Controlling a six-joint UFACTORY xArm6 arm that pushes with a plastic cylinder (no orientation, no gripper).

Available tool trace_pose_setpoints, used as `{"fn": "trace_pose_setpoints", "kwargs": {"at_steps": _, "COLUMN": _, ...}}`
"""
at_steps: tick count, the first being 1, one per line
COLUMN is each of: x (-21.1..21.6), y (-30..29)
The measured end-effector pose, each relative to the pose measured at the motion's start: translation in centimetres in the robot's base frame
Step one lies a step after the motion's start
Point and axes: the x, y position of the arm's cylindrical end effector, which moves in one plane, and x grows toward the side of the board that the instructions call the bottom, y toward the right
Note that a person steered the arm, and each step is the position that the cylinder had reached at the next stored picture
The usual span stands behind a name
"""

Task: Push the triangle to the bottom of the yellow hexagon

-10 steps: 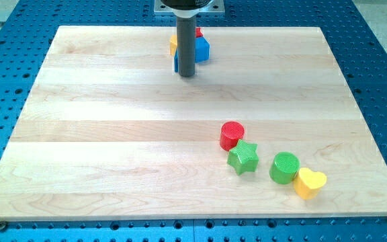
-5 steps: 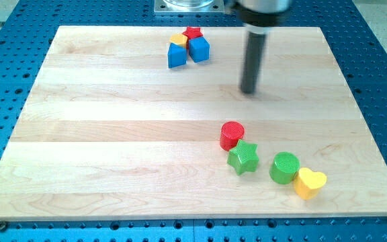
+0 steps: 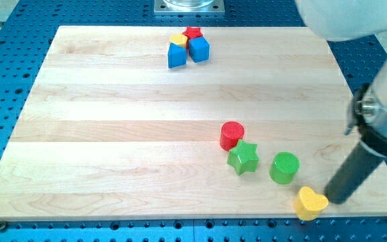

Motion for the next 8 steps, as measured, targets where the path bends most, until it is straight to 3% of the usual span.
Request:
{"fn": "trace_pose_setpoints", "kwargs": {"at_steps": 3, "x": 1.8, "y": -0.4}}
{"fn": "trace_pose_setpoints", "kwargs": {"at_steps": 6, "x": 0.8, "y": -13.3}}
{"fn": "trace_pose_setpoints", "kwargs": {"at_steps": 7, "x": -0.8, "y": -6.4}}
{"fn": "trace_pose_setpoints", "kwargs": {"at_steps": 8, "x": -2.6, "y": -3.6}}
